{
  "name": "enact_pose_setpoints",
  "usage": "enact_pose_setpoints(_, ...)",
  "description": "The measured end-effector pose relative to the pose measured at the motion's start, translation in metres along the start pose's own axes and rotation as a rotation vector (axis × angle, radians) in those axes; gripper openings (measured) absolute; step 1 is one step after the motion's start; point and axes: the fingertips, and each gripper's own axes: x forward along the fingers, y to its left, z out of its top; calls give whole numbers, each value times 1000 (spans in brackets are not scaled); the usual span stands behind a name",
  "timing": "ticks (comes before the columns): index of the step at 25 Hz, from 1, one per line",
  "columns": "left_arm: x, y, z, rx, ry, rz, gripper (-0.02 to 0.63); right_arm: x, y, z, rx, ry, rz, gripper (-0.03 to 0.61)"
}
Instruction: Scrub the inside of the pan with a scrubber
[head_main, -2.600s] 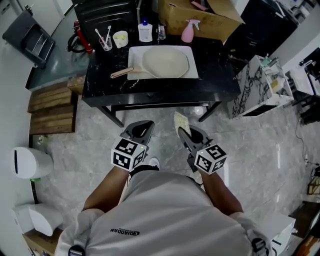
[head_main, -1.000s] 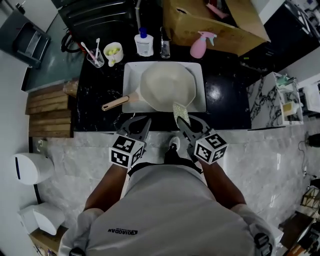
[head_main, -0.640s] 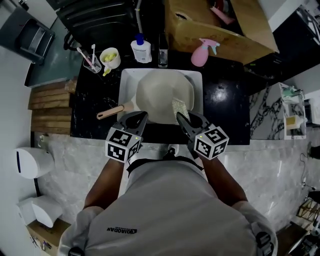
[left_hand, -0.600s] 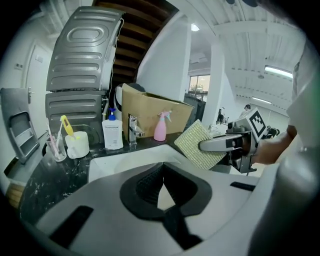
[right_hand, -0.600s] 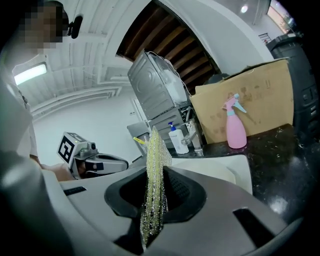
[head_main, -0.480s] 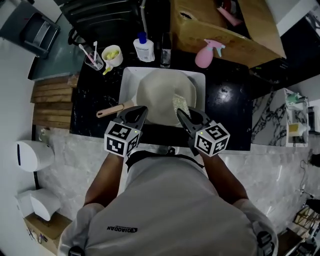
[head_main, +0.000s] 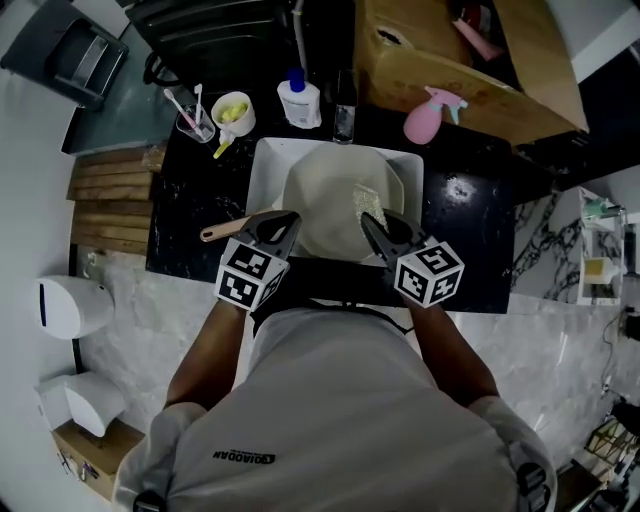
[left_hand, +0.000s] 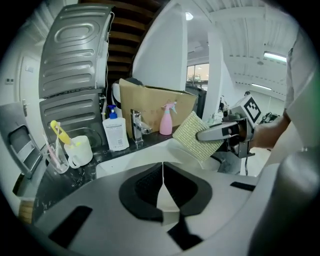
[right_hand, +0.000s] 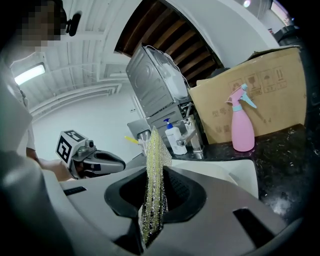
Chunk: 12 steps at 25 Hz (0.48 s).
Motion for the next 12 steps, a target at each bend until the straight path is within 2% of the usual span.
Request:
enact_pose_setpoints(5, 5, 18, -24, 129, 106, -61, 17, 18, -1, 1, 5, 1, -62, 80)
enact_pose_setpoints(12, 8, 47, -53, 194, 184, -85, 20, 38, 0, -2, 10, -11, -126, 80)
